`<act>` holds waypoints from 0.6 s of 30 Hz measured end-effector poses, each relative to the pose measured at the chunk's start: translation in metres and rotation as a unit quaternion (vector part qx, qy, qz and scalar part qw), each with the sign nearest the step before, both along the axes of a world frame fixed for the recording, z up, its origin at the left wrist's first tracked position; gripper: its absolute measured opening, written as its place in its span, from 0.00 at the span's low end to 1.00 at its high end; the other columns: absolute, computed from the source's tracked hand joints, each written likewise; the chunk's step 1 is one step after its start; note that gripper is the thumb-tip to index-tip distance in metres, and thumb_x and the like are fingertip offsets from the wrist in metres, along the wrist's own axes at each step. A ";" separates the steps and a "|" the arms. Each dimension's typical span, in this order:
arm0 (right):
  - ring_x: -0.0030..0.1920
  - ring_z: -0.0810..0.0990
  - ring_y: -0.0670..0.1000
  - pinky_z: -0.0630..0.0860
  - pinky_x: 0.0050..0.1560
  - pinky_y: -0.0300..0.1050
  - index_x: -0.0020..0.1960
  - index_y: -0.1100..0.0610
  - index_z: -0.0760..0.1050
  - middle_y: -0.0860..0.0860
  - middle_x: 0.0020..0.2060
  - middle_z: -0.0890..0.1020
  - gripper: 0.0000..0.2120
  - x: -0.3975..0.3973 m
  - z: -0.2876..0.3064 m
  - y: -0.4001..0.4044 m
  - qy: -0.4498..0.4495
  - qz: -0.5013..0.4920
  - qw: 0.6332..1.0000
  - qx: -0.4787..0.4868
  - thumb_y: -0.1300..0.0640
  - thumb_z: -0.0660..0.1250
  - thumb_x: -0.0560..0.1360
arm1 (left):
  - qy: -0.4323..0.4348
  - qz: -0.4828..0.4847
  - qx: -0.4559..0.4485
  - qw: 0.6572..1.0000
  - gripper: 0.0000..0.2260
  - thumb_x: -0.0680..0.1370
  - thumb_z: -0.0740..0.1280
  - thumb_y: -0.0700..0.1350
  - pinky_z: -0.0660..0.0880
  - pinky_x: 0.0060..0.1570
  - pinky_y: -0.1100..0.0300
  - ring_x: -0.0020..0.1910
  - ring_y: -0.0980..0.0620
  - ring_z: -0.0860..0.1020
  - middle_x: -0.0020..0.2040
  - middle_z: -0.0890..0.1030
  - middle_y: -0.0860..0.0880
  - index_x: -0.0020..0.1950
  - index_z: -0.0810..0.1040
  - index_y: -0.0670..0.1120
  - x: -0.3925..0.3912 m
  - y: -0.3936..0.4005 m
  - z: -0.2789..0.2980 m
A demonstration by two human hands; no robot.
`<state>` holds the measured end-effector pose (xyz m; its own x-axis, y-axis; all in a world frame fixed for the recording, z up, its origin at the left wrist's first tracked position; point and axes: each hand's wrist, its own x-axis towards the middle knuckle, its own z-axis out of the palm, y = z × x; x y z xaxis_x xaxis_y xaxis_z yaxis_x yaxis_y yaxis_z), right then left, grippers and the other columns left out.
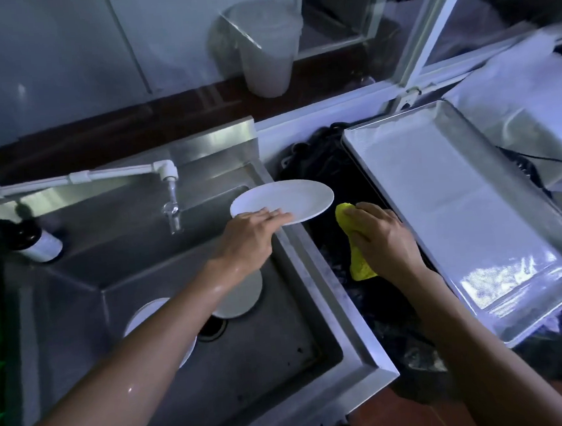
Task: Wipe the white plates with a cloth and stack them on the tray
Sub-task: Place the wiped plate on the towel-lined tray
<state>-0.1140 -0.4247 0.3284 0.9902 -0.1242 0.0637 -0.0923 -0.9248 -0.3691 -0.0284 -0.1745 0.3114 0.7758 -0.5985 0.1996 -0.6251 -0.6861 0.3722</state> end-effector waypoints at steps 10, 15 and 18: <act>0.54 0.75 0.62 0.76 0.51 0.57 0.62 0.47 0.76 0.47 0.60 0.78 0.15 0.014 0.002 -0.152 -0.033 -0.072 0.996 0.029 0.58 0.66 0.77 | -0.045 -0.062 0.005 0.997 0.22 0.74 0.66 0.27 0.80 0.56 0.45 0.60 0.40 0.82 0.60 0.84 0.46 0.64 0.83 0.45 0.052 -0.180 0.013; 0.51 0.73 0.58 0.75 0.46 0.51 0.59 0.46 0.75 0.44 0.53 0.77 0.13 0.014 -0.004 -0.214 -0.026 -0.108 0.994 0.013 0.59 0.64 0.78 | -0.053 -0.089 0.010 0.995 0.25 0.75 0.63 0.28 0.77 0.62 0.46 0.64 0.42 0.80 0.64 0.83 0.48 0.67 0.81 0.47 0.079 -0.263 0.010; 0.50 0.73 0.58 0.74 0.45 0.51 0.59 0.46 0.75 0.44 0.53 0.77 0.12 0.011 -0.008 -0.243 -0.026 -0.125 0.992 0.014 0.59 0.64 0.78 | -0.052 -0.104 0.032 0.993 0.25 0.76 0.62 0.29 0.76 0.64 0.48 0.66 0.41 0.79 0.66 0.82 0.47 0.68 0.80 0.48 0.091 -0.308 0.002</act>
